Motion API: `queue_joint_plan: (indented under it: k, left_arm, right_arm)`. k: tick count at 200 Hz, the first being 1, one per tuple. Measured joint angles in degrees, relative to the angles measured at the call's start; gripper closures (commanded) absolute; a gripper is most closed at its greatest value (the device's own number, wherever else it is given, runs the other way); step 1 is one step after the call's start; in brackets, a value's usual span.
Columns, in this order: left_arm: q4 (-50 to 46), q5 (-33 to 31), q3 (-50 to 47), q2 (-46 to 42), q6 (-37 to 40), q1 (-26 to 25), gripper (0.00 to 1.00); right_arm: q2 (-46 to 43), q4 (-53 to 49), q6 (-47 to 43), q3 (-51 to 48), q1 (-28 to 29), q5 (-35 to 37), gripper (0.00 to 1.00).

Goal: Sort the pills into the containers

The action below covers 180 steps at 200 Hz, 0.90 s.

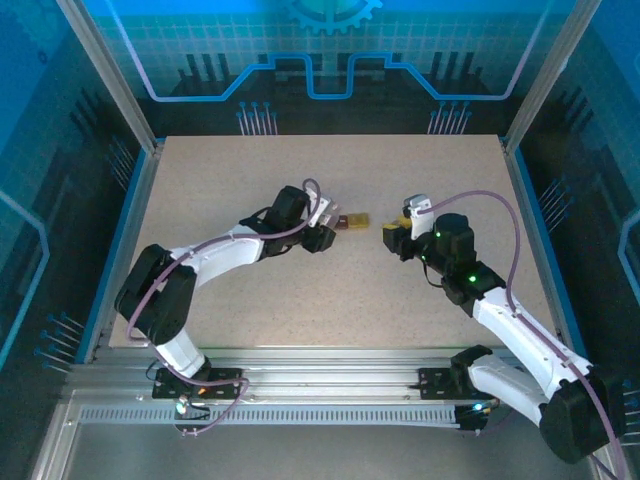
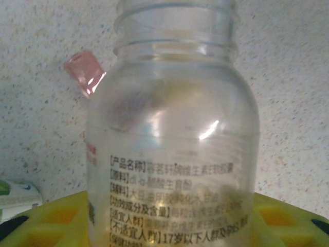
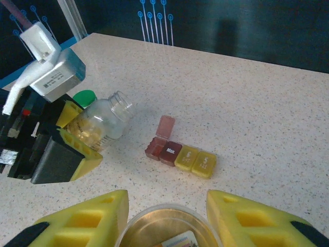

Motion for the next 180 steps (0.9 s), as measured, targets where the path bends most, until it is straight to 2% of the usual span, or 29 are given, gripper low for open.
queue_joint_plan:
  k: [29,107,180]
  left_arm:
    - [-4.17,-0.48,2.36,2.95,0.09,0.24,1.00]
    - [-3.63,-3.21,2.95,8.70,-3.26,0.42,1.00]
    - [-1.99,-2.47,3.32,11.04,3.21,4.55,1.00]
  right_arm:
    - [-0.37,0.17,0.87,-0.79,-0.52,0.00,0.89]
    - [-0.92,0.37,1.92,-1.18,-1.42,-0.26,0.89]
    - [-0.92,0.39,1.95,-1.25,-1.42,-0.63,0.89]
